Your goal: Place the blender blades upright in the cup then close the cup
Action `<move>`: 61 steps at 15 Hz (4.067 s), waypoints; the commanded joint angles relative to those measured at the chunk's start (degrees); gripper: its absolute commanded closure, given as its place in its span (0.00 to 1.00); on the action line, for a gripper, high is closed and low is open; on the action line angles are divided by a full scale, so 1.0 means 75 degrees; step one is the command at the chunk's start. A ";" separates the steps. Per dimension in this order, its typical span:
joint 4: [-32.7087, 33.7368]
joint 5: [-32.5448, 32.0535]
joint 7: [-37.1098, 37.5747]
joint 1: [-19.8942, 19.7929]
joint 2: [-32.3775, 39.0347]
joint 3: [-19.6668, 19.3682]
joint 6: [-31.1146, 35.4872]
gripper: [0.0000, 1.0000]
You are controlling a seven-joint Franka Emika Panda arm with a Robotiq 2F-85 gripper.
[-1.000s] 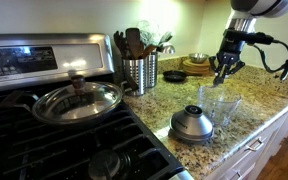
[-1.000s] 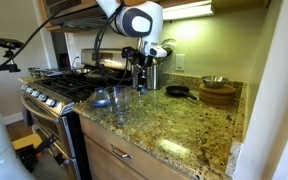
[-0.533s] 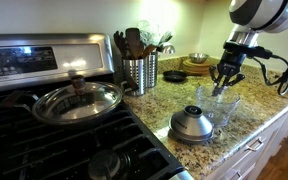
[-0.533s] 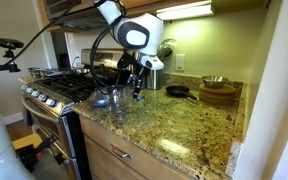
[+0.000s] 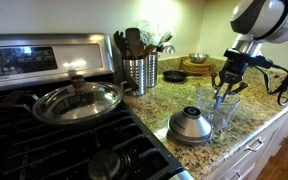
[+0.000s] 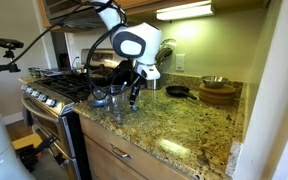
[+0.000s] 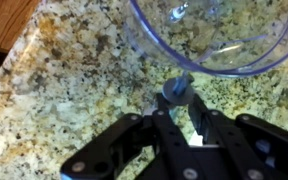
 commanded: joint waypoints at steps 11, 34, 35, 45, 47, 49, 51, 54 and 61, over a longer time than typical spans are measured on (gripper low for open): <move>-0.0746 -0.0886 0.0394 0.0133 -0.1204 -0.0014 0.0477 0.00; -0.0327 -0.2783 0.0259 -0.0190 -0.1258 -0.0220 0.0078 0.00; -0.0250 -0.2710 0.0137 -0.0201 -0.1197 -0.0231 0.0008 0.06; -0.0386 -0.2833 0.0789 -0.0039 -0.1308 -0.0028 -0.0030 0.15; -0.0430 -0.2938 0.0935 0.0011 -0.1344 0.0066 -0.0063 0.04; -0.0467 -0.3031 0.1080 0.0060 -0.1369 0.0153 -0.0097 0.14; -0.0489 -0.3062 0.1220 0.0119 -0.1375 0.0237 -0.0162 0.28; -0.0517 -0.3035 0.1367 0.0203 -0.1387 0.0356 -0.0247 0.58; -0.0555 -0.2988 0.1567 0.0275 -0.1299 0.0456 -0.0250 0.62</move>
